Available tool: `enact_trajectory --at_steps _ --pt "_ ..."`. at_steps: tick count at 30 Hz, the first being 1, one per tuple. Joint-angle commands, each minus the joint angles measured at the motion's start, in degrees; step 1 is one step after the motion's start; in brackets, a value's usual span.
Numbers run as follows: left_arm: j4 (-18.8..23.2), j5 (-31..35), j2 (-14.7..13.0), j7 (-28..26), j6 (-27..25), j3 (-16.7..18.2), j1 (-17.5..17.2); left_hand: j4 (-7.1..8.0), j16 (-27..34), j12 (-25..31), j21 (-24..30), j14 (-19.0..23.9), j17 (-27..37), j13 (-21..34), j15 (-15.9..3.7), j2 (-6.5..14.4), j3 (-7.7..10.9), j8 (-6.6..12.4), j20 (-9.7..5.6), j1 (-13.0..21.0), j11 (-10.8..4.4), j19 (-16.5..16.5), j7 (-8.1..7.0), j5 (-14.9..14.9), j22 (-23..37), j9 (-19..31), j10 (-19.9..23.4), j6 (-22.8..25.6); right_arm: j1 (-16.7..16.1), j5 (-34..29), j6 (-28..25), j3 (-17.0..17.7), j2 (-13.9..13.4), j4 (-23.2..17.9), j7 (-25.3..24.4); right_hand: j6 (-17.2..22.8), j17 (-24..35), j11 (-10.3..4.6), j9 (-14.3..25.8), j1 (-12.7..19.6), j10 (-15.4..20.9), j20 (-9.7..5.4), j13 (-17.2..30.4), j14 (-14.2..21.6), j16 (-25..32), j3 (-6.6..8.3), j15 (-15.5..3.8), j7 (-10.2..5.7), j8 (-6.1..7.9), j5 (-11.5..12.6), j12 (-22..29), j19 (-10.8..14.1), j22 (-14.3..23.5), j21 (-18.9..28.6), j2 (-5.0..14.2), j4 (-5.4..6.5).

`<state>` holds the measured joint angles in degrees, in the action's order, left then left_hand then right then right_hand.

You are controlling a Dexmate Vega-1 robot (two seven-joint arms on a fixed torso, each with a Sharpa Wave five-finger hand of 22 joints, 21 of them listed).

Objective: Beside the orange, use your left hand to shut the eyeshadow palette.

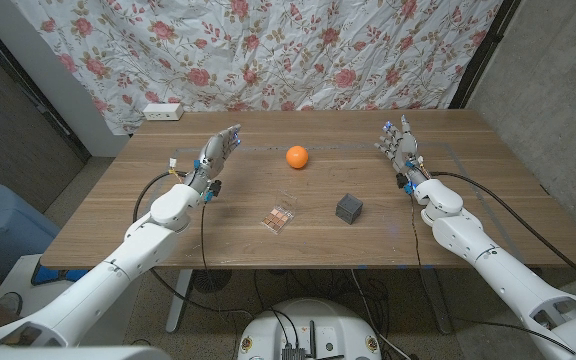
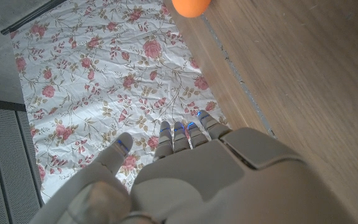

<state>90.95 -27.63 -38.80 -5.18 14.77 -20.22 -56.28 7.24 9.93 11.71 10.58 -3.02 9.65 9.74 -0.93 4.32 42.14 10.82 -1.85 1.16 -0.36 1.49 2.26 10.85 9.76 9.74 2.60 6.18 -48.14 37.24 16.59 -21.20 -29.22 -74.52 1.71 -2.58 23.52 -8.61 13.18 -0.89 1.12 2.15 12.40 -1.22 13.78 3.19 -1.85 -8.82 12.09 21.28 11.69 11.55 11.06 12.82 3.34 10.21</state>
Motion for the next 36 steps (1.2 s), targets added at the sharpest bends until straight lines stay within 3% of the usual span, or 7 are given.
enact_trajectory --at_steps 1,9,18,32,36 --pt "5.2 4.2 -4.0 -0.8 -1.4 0.4 -2.4 0.26 -0.2 0.1 -0.5 -1.7 0.3 0.3 -0.04 4.6 -0.14 0.10 -1.33 -0.2 -0.15 -1.8 0.14 0.0 0.1 0.2 0.6 0.7 0.0 0.0 0.0 0.0 0.0 0.1 0.0 0.0 0.2 -0.29 0.3 0.0 0.0 -0.15 0.1 -0.2 0.3 -0.09 -6.56 -0.55 0.35 0.4 0.4 0.4 0.1 0.3 5.61 0.45" --pt "7.8 8.8 -6.5 -0.9 -1.8 0.0 -2.8 2.13 0.3 -0.1 -0.7 -2.5 0.8 0.3 -0.90 4.4 -1.34 0.10 -1.70 -1.6 -0.32 -4.8 0.30 -0.1 0.2 0.2 1.0 1.7 0.0 0.0 0.0 0.0 0.0 0.0 0.0 0.0 0.3 -0.40 0.3 0.0 -0.1 -0.16 0.1 -0.2 0.3 -0.10 -6.60 -0.53 0.35 0.4 0.3 0.4 0.1 0.3 5.61 0.45" --pt "10.8 13.8 -8.8 -1.4 -2.0 -0.1 -3.5 2.76 0.4 -0.1 -0.7 -2.5 0.8 0.3 -0.95 4.5 -1.81 0.12 -1.92 -1.7 0.02 -6.1 0.60 0.0 0.3 0.2 1.7 2.3 0.0 0.0 0.0 0.0 0.0 0.0 0.0 0.0 0.3 -0.33 0.3 0.0 -0.1 -0.14 0.1 -0.1 0.3 -0.10 -6.62 -0.51 0.34 0.4 0.4 0.3 0.1 0.3 5.62 0.45" --pt "17.3 20.8 -12.9 -1.3 -5.3 0.6 -4.9 2.31 0.4 0.2 -0.6 -2.3 0.4 0.3 -1.08 5.5 -1.31 0.22 -1.52 -0.9 -0.73 -8.8 0.02 0.3 0.2 0.2 3.4 3.8 0.0 0.0 0.0 0.0 0.0 0.0 0.0 0.0 0.3 -0.32 0.3 0.0 0.0 -0.16 0.1 -0.2 0.3 -0.12 -6.66 -0.61 0.33 0.4 0.4 0.4 0.1 0.3 5.62 0.45" --pt "19.5 22.3 -14.1 -1.4 -7.2 1.0 -5.5 1.17 0.2 -0.3 -0.3 -2.3 0.0 0.3 -0.75 6.5 -0.34 -0.18 0.07 0.2 -0.30 -9.1 0.58 0.3 0.1 0.1 2.9 3.4 0.0 0.0 0.0 0.0 0.0 0.0 0.0 0.0 0.3 -0.21 0.3 0.0 0.0 -0.14 0.1 -0.1 0.3 -0.12 -6.65 -0.55 0.32 0.4 0.4 0.4 0.1 0.3 5.62 0.45"
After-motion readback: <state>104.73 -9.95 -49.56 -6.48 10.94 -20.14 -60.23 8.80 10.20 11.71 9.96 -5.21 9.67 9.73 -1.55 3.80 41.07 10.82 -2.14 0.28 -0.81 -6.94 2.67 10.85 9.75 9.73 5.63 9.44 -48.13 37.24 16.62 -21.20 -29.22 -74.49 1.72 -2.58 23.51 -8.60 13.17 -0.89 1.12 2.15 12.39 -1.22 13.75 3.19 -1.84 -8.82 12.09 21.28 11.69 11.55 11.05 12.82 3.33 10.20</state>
